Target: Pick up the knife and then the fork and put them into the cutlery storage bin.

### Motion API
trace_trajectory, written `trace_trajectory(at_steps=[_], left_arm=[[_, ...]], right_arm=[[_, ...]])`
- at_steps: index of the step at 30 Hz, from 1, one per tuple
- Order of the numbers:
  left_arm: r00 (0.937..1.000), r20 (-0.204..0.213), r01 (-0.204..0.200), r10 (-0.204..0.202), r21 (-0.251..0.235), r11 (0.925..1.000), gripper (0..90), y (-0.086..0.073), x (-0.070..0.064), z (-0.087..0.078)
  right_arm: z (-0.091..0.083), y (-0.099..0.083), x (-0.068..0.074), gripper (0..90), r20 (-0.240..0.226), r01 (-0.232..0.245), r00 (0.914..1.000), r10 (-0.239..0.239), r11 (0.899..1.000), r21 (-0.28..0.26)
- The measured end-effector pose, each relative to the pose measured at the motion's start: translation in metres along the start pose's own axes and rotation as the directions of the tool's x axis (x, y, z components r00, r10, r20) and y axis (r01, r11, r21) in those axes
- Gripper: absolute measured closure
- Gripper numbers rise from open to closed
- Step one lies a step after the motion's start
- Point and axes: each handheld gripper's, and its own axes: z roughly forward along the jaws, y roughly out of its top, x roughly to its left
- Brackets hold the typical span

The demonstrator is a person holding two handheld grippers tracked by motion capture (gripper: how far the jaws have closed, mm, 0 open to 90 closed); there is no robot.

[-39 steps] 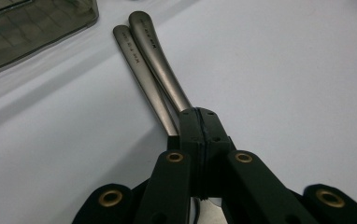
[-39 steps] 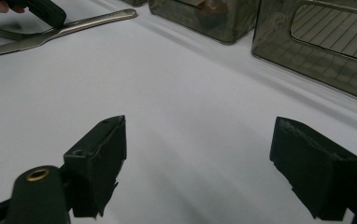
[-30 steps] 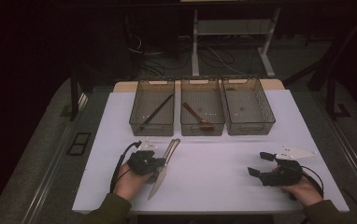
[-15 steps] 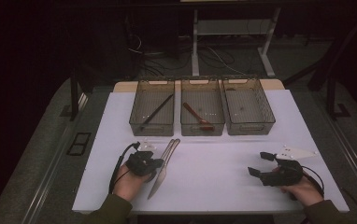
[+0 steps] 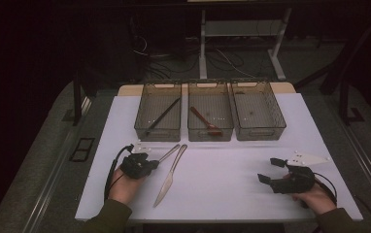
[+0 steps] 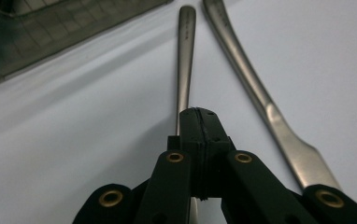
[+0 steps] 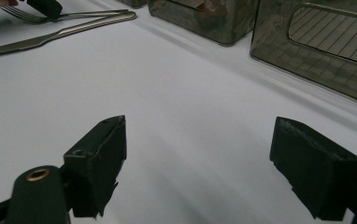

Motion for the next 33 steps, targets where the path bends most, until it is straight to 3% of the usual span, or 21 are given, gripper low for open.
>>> trace_trajectory(at_steps=[2,4,5,8,16,19,29,33], left_arm=[[0.9994,0.014,-0.030,0.031,-0.030,0.9991,88.9,0.001,0.001,-0.004],[0.9991,0.026,-0.033,0.034,-0.062,0.9975,88.6,0.002,0.004,-0.006],[0.9990,0.029,-0.032,0.034,-0.078,0.9965,83.3,0.001,0.006,-0.007],[0.9988,0.038,-0.027,0.031,-0.092,0.9954,78.9,0.001,0.011,-0.005],[0.9979,0.054,-0.034,0.036,-0.045,0.9984,76.5,-0.003,0.014,0.007],[0.9969,0.051,-0.058,0.059,-0.030,0.9979,77.7,-0.003,0.013,0.011],[0.9950,0.031,-0.093,0.095,-0.053,0.9942,83.6,-0.007,0.013,0.012],[0.9959,0.056,-0.068,0.071,-0.059,0.9960,84.2,-0.007,0.016,0.012]], right_arm=[[0.000,0.000,0.000,18.0,-0.001,-0.001,1.0000,0.001,1.000,0.000],[0.000,0.000,0.000,18.0,-0.001,-0.001,1.0000,0.001,1.000,0.000],[0.000,0.000,0.000,18.0,-0.001,0.000,1.0000,0.000,1.000,0.000],[0.000,0.000,0.000,18.0,-0.002,0.001,1.0000,-0.001,1.000,0.003],[0.000,0.000,0.000,18.0,-0.004,0.004,1.0000,-0.004,1.000,0.003],[0.000,0.000,0.000,18.0,-0.004,0.003,1.0000,-0.003,1.000,0.002],[0.001,0.000,0.001,17.9,-0.007,0.003,1.0000,-0.003,1.000,0.004],[0.000,0.000,0.001,18.0,-0.012,-0.003,0.9999,0.003,1.000,0.001]])
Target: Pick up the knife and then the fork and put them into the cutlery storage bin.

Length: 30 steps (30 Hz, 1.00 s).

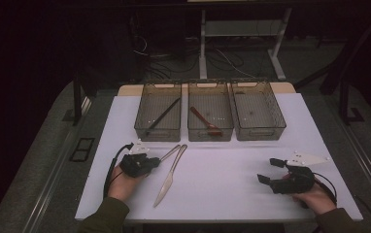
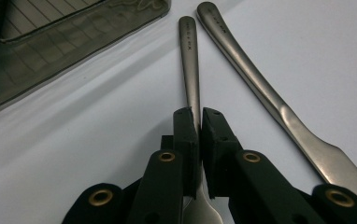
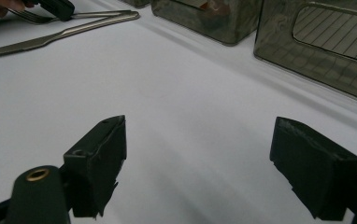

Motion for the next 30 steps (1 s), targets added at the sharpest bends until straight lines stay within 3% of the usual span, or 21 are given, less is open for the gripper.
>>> trace_trajectory(at_steps=[3,8,17,23,30], left_arm=[[0.9999,0.008,0.015,-0.015,-0.006,0.9999,84.2,0.000,0.000,0.000],[0.9998,0.019,0.004,-0.004,-0.004,1.0000,84.3,0.001,0.002,-0.005],[0.9993,0.037,0.002,0.000,-0.055,0.9985,84.2,0.004,0.002,-0.021],[0.9974,0.069,-0.018,0.024,-0.087,0.9961,84.2,0.008,-0.005,-0.030],[0.9869,0.135,-0.075,0.089,-0.107,0.9914,84.2,0.019,-0.020,-0.032]], right_arm=[[0.000,0.000,-0.001,17.9,0.000,-0.003,1.0000,0.003,1.000,-0.002],[0.000,0.001,-0.002,17.9,0.001,-0.007,1.0000,0.007,1.000,0.006],[-0.001,0.004,-0.003,17.9,-0.007,-0.012,0.9999,0.012,0.999,0.034],[-0.005,0.008,-0.003,14.0,-0.029,-0.006,0.9996,0.007,0.999,0.051],[-0.007,0.010,-0.006,13.9,-0.060,-0.008,0.9981,0.012,0.998,0.066]])
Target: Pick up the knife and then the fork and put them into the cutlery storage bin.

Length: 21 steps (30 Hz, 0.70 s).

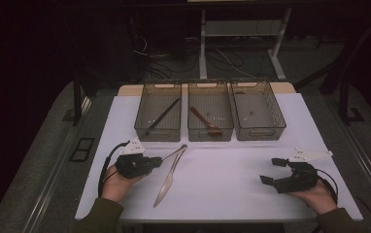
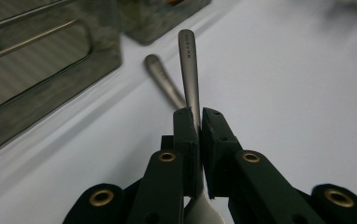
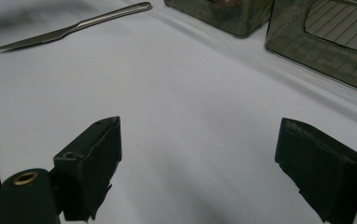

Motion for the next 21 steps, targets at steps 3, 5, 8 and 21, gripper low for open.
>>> trace_trajectory(at_steps=[3,5,8,21], left_arm=[[0.9990,0.035,-0.027,0.027,-0.003,0.9996,84.2,0.006,-0.007,0.004],[0.9975,0.055,-0.044,0.044,-0.003,0.9990,84.2,0.009,-0.012,0.007],[0.9936,0.082,-0.077,0.077,0.003,0.9970,84.2,0.015,-0.018,0.012],[0.9595,0.200,-0.207,0.198,0.022,0.9782,84.2,0.038,-0.043,0.039]], right_arm=[[0.001,0.001,0.001,14.2,-0.003,0.012,0.9999,-0.012,1.000,0.004],[0.002,0.001,0.001,14.5,0.002,0.022,0.9998,-0.022,1.000,0.011],[0.003,0.002,0.001,14.9,0.004,0.040,0.9992,-0.040,0.999,0.024],[0.008,0.018,0.004,20.8,-0.079,0.112,0.9910,-0.108,0.993,0.038]])
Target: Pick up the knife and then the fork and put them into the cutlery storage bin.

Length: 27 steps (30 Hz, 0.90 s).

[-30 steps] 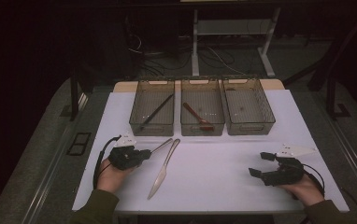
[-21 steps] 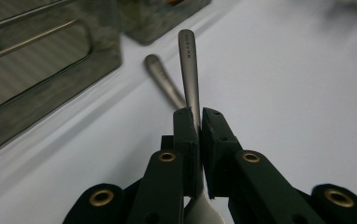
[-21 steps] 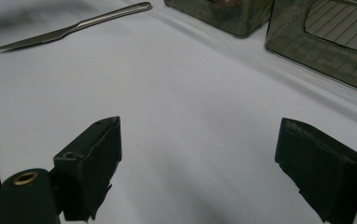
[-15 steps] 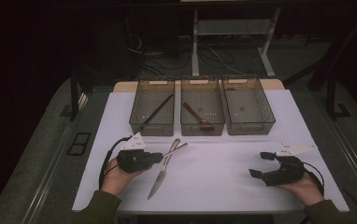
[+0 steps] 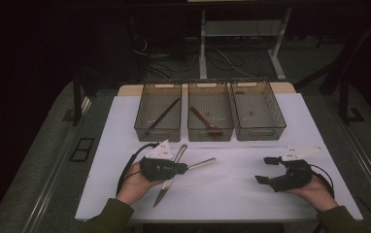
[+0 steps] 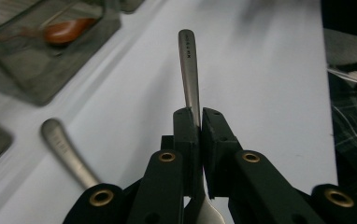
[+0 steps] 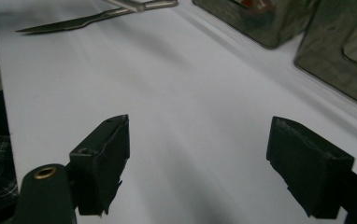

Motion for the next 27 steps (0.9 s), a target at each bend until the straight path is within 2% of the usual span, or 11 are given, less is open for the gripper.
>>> trace_trajectory(at_steps=[2,6,8,13,18,19,21,23,27], left_arm=[[0.9992,0.033,-0.021,0.021,0.007,0.9998,84.2,0.004,-0.003,0.006],[0.9931,0.090,-0.079,0.075,0.033,0.9963,84.2,0.015,-0.009,0.019],[0.9883,0.112,-0.109,0.103,0.048,0.9928,84.2,0.020,-0.011,0.025],[0.9776,0.152,-0.157,0.146,0.061,0.9858,84.2,0.032,-0.013,0.041],[0.9639,0.190,-0.203,0.187,0.067,0.9770,84.2,0.044,-0.014,0.054],[0.9606,0.196,-0.215,0.197,0.071,0.9741,84.2,0.046,-0.014,0.056],[0.9553,0.208,-0.229,0.210,0.074,0.9705,84.2,0.050,-0.015,0.060],[0.9490,0.223,-0.245,0.223,0.077,0.9664,84.2,0.053,-0.015,0.063],[0.9412,0.236,-0.267,0.242,0.080,0.9605,84.1,0.058,-0.016,0.067]], right_arm=[[0.002,0.007,0.001,21.1,-0.018,0.023,0.9996,-0.023,1.000,0.010],[0.007,0.020,0.003,22.7,-0.073,0.059,0.9957,-0.057,0.998,0.028],[0.010,0.027,0.005,23.2,-0.100,0.085,0.9917,-0.081,0.996,0.038],[0.023,0.042,0.011,26.6,-0.160,0.148,0.9777,-0.137,0.987,0.063],[0.037,0.055,0.017,30.9,-0.231,0.202,0.9572,-0.175,0.974,0.099],[0.040,0.057,0.019,31.9,-0.241,0.222,0.9516,-0.191,0.969,0.108],[0.047,0.061,0.020,33.9,-0.265,0.281,0.9337,-0.240,0.952,0.125],[0.054,0.063,0.023,37.2,-0.295,0.306,0.9204,-0.256,0.942,0.138],[0.066,0.066,0.028,43.3,-0.326,0.350,0.9024,-0.281,0.920,0.175]])
